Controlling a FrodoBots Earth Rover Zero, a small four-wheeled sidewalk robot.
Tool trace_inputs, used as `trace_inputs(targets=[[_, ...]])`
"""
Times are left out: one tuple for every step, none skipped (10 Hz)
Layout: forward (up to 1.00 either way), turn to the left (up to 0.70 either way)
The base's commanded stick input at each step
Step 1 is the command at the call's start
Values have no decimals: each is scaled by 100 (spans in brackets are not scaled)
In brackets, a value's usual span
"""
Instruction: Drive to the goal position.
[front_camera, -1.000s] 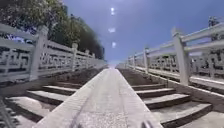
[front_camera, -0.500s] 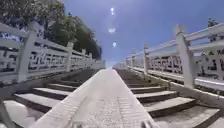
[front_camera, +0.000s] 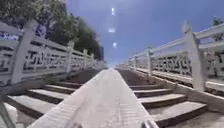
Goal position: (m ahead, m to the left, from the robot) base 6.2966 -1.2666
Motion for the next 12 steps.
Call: trace_inputs(targets=[[45, 0], [45, 0], [45, 0], [45, 0], [45, 0], [45, 0], [45, 0], [45, 0], [45, 0], [45, 0], [45, 0], [45, 0]])
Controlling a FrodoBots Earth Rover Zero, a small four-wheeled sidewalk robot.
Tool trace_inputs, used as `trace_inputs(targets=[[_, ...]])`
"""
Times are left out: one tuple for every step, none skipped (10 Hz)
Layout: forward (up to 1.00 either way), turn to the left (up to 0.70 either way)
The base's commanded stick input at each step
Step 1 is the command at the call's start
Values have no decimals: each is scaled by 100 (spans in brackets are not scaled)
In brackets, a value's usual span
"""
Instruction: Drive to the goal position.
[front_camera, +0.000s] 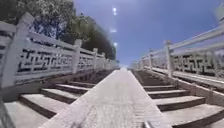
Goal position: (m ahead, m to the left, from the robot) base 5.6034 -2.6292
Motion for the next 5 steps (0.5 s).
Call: trace_inputs(targets=[[45, 0], [45, 0], [45, -2], [45, -19], [45, -27]])
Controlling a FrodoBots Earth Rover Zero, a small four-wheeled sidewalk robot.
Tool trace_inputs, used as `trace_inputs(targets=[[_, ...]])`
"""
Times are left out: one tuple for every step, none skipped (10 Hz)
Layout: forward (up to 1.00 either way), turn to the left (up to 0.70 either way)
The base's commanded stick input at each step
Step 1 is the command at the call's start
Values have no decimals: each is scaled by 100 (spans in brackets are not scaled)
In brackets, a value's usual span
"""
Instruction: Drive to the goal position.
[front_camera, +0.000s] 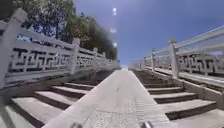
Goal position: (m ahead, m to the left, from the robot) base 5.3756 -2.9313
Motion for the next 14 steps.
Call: trace_inputs(targets=[[45, -14], [45, -1], [45, 0], [45, 0], [45, 0], [45, 0], [45, 0], [45, 0], [45, 0], [45, 0], [45, 0], [45, 0], [45, 0], [45, 0]])
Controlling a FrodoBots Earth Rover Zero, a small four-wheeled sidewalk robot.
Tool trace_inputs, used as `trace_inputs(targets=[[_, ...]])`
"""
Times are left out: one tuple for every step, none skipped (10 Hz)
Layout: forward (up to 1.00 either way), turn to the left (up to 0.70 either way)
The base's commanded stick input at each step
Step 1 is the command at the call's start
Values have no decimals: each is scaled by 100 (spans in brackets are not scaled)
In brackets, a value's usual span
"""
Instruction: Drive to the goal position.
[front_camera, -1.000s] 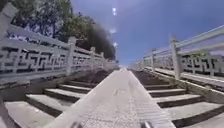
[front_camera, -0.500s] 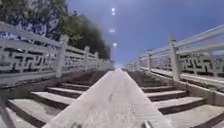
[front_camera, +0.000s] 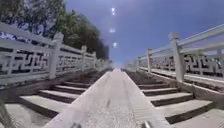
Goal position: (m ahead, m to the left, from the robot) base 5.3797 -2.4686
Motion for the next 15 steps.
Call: trace_inputs(targets=[[45, 0], [45, 0], [45, 0], [45, 0], [45, 0], [45, 0], [45, 0], [60, 0], [70, 0], [70, 0], [70, 0], [70, 0], [70, 0], [70, 0], [70, 0]])
